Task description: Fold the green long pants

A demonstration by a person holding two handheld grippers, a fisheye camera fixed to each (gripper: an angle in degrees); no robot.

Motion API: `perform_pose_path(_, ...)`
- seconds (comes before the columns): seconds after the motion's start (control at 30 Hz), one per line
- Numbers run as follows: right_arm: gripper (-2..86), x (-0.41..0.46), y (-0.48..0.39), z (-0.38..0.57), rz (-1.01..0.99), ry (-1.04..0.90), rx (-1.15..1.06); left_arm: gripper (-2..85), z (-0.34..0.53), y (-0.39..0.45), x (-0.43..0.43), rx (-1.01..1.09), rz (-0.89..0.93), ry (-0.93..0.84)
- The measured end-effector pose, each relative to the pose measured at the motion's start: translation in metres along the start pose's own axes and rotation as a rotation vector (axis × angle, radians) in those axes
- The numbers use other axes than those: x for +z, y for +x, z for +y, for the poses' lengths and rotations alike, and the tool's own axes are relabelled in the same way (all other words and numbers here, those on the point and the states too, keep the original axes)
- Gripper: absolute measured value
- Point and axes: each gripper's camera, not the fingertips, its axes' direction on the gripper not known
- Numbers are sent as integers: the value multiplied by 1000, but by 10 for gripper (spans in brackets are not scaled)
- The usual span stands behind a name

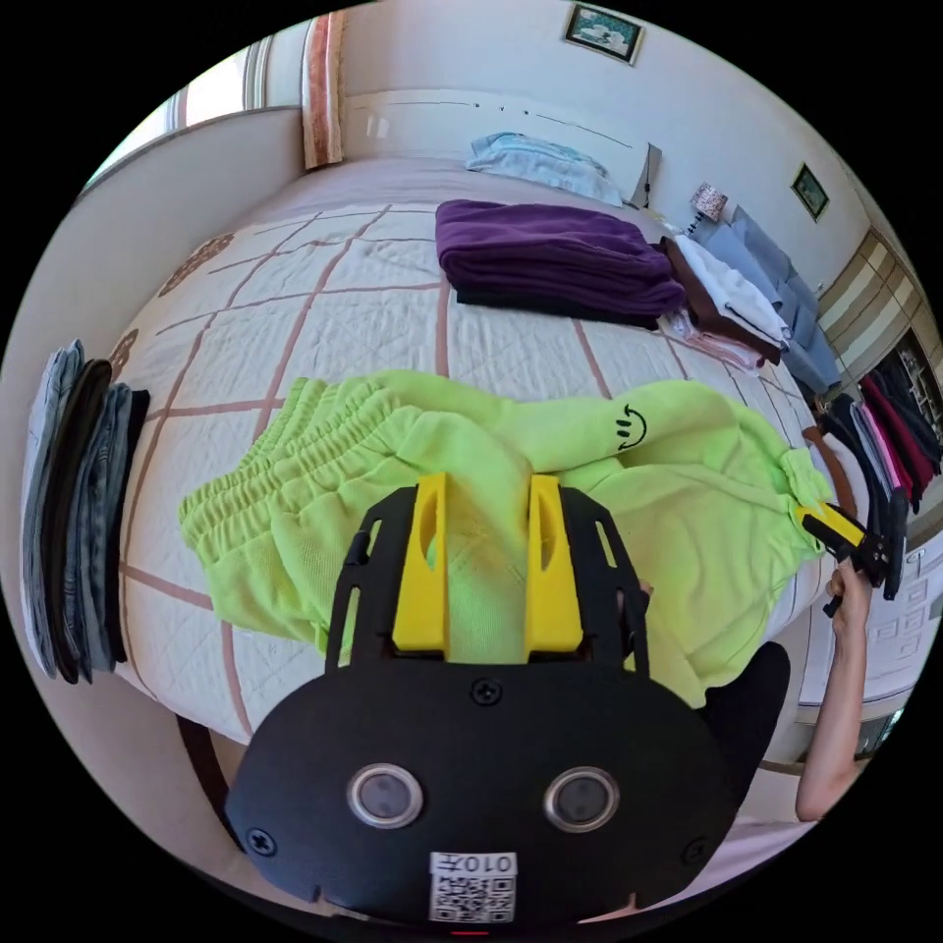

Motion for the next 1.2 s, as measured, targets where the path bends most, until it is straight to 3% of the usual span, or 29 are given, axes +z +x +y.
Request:
perform_pose_path(0.1, 54, -17, 50, 33, -133, 91, 93, 51, 35, -39, -41, -25, 87, 134)
perform_pose_path(0.3, 46, -66, 191, 167, -487, 350, 443, 24, 168, -167, -139, -134, 524, 563)
perform_pose_path(0.47, 44, -11, 213, 234, -534, 168, 560, 15, 301, -234, -98, -424, 629, 462)
perform_pose_path(0.57, 44, 23, 230, 273, -709, 187, 777, 13, 355, -264, -71, -603, 666, 456)
perform_pose_path(0.63, 45, 38, 245, 287, -867, 234, 868, 13, 368, -277, -68, -633, 679, 467)
perform_pose_path(0.8, 47, -15, 286, 283, -986, 358, 829, 14, 358, -293, -93, -502, 578, 444)
perform_pose_path(0.87, 47, -40, 297, 289, -967, 428, 828, 14, 360, -297, -94, -505, 566, 455)
perform_pose_path(0.97, 47, -74, 299, 287, -778, 468, 772, 17, 363, -300, -82, -542, 544, 389)
perform_pose_path(1.1, 50, -72, 302, 261, -587, 257, 779, 22, 370, -308, -57, -638, 623, 331)
perform_pose_path(1.2, 43, -106, 301, 267, -499, 450, 736, 25, 369, -298, -57, -599, 576, 327)
